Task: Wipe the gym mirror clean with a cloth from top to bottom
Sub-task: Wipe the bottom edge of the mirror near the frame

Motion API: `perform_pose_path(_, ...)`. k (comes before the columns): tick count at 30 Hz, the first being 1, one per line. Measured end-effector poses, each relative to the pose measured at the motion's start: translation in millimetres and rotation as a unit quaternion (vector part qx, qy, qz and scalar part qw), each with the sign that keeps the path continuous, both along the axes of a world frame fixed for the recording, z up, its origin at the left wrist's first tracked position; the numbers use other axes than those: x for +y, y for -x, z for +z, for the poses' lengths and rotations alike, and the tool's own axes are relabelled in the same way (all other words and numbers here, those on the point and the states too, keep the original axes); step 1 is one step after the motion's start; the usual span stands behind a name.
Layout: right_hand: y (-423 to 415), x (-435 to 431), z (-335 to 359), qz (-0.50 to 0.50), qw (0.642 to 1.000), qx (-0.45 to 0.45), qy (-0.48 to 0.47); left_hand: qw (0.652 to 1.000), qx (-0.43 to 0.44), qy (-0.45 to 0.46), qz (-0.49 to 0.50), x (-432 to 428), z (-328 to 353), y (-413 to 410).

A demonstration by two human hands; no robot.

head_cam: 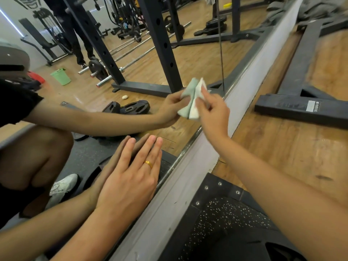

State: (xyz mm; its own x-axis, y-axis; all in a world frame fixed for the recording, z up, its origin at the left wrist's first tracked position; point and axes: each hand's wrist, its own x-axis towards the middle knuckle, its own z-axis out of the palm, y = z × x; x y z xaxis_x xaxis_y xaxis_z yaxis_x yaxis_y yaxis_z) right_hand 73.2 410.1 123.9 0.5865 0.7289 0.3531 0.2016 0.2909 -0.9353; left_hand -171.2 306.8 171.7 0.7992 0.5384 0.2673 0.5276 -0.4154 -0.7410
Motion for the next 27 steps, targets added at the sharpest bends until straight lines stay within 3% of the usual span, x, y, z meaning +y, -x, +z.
perform_pose_path(2, 3.5, -0.2, -10.9, -0.018, 0.999, -0.033, 0.004, 1.000, -0.008, 0.004, -0.003, -0.6, 1.6, -1.5)
perform_pose_path(6, -31.4, 35.5, -2.1, -0.075, 0.990, 0.042, 0.112, 1.000, -0.015, 0.016, -0.002, -2.1, 1.9, -1.8)
perform_pose_path(10, -81.5, 59.0, 4.4, -0.064, 0.966, 0.051, 0.245, 1.000, -0.011, 0.004, -0.012, 0.1, 0.7, -0.8)
perform_pose_path(12, -83.2, 56.7, 1.0, -0.047, 0.961, 0.056, 0.266, 1.000, -0.010, 0.002, -0.008, 0.1, 0.9, -0.1)
perform_pose_path(20, -25.2, 10.9, -33.8, -0.011, 0.969, 0.110, 0.219, 1.000, -0.002, 0.001, -0.006, 0.4, 1.1, -0.3)
perform_pose_path(27, 0.6, -20.2, -40.3, 0.056, 0.975, 0.098, 0.193, 1.000, -0.010, 0.020, 0.001, -1.8, 3.4, -1.7)
